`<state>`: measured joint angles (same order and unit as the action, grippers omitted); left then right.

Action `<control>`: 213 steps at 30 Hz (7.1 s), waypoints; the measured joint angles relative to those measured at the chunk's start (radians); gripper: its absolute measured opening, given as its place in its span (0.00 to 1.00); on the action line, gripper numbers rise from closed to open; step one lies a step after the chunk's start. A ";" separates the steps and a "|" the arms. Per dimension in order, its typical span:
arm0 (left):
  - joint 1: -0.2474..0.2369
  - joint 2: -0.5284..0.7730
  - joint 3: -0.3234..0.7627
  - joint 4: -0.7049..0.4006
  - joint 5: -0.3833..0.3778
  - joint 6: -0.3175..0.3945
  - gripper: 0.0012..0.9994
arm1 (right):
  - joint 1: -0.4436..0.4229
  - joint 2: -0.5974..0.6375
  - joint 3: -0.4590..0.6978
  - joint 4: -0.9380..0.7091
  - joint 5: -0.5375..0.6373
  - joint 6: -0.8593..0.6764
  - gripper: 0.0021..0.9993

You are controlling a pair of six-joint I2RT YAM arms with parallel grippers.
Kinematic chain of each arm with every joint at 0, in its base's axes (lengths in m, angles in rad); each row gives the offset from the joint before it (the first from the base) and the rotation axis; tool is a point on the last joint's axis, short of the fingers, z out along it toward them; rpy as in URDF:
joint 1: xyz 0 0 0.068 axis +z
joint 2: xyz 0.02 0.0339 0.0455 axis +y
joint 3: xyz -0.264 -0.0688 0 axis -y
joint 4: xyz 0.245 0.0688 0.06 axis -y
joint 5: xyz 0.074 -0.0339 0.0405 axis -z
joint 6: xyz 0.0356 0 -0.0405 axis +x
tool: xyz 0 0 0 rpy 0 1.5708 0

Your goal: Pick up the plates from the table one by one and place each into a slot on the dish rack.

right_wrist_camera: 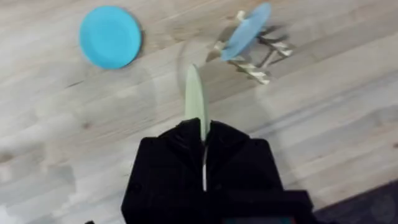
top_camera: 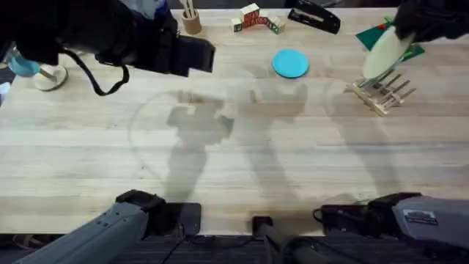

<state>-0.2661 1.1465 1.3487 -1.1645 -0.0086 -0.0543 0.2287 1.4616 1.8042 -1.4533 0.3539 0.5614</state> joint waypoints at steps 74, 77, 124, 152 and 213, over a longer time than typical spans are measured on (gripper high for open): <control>0.000 0.000 0.000 0.001 -0.015 0.003 0.99 | -0.227 0.139 0.047 -0.121 0.266 0.627 0.03; 0.000 0.000 0.000 0.001 -0.015 0.002 1.00 | -0.231 0.170 0.047 -0.088 0.248 0.585 0.03; 0.000 0.000 0.000 0.001 -0.015 0.002 0.99 | -0.345 0.414 0.047 0.084 0.116 0.416 0.03; 0.000 0.000 0.000 0.001 -0.015 0.002 0.99 | -0.354 0.459 0.047 0.099 0.093 0.394 0.03; 0.000 0.000 0.000 0.001 -0.015 0.002 0.99 | -0.354 0.459 0.022 0.102 0.064 0.321 0.18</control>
<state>-0.2661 1.1461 1.3487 -1.1637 -0.0235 -0.0521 -0.1249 1.9208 1.8267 -1.3517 0.4175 0.8829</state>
